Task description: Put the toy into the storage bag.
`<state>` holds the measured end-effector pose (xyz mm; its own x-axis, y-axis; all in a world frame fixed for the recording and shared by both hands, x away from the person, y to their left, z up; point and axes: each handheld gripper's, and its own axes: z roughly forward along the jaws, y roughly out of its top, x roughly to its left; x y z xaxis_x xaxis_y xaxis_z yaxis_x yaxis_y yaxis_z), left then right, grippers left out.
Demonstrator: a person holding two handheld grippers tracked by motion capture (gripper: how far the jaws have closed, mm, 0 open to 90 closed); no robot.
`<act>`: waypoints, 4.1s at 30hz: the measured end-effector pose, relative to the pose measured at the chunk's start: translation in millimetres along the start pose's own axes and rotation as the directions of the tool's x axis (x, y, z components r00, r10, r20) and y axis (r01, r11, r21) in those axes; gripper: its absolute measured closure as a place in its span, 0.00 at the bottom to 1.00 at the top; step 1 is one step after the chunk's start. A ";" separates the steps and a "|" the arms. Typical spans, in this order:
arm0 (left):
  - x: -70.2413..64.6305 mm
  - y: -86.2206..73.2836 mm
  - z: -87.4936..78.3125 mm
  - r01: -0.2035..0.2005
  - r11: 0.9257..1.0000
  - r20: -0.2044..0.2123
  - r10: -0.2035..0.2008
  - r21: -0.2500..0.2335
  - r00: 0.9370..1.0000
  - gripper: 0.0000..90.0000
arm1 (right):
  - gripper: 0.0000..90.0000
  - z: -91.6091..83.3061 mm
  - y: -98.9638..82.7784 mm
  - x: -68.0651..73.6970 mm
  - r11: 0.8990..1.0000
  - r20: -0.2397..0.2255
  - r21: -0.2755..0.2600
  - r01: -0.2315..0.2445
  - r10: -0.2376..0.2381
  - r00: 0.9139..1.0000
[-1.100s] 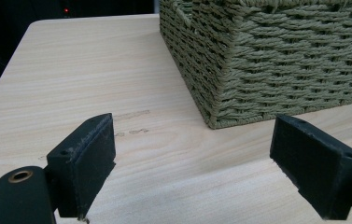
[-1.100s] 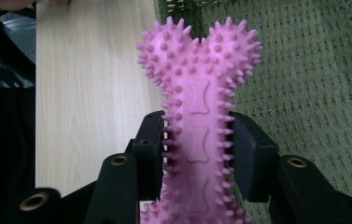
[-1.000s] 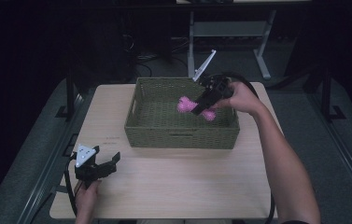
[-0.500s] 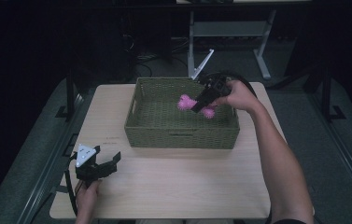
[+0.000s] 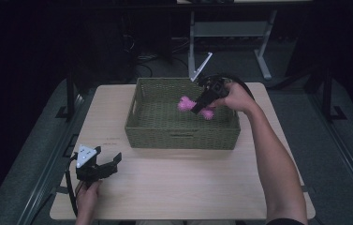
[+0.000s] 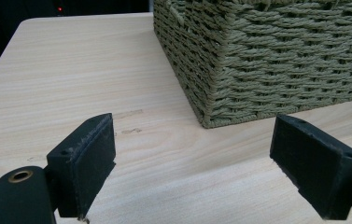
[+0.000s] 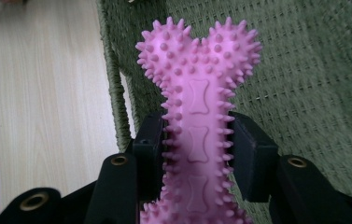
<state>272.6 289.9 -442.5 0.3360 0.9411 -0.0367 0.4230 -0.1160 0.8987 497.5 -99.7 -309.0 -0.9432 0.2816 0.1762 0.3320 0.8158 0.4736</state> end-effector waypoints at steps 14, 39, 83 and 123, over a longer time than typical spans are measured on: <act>0.0 -0.1 0.2 -0.001 1.000 -0.007 0.001 0.000 1.000 0.15 | 0.64 27.4 -7.8 -9.2 0.999 -0.016 0.037 -0.026 0.027 1.000; -0.3 -0.6 0.6 -0.004 1.000 -0.011 0.004 0.005 1.000 0.15 | 0.64 42.7 -25.4 -13.2 0.996 -0.041 0.053 -0.074 0.076 0.996; 1.8 0.0 -0.3 0.007 1.000 -0.018 -0.006 0.008 1.000 0.15 | 0.56 49.8 -34.3 -11.2 0.993 -0.067 0.048 -0.108 0.111 0.992; -1.2 0.0 -0.4 -0.006 1.000 -0.015 0.006 0.005 1.000 0.15 | 0.41 -4.6 -42.3 39.6 0.995 -0.019 -0.091 -0.025 0.024 1.000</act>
<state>271.9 288.9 -442.3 0.3256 0.9452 -0.0243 0.4250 -0.1233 0.8967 446.2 -125.4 -318.1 -0.9347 0.2910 0.2039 0.3553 0.7588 0.5459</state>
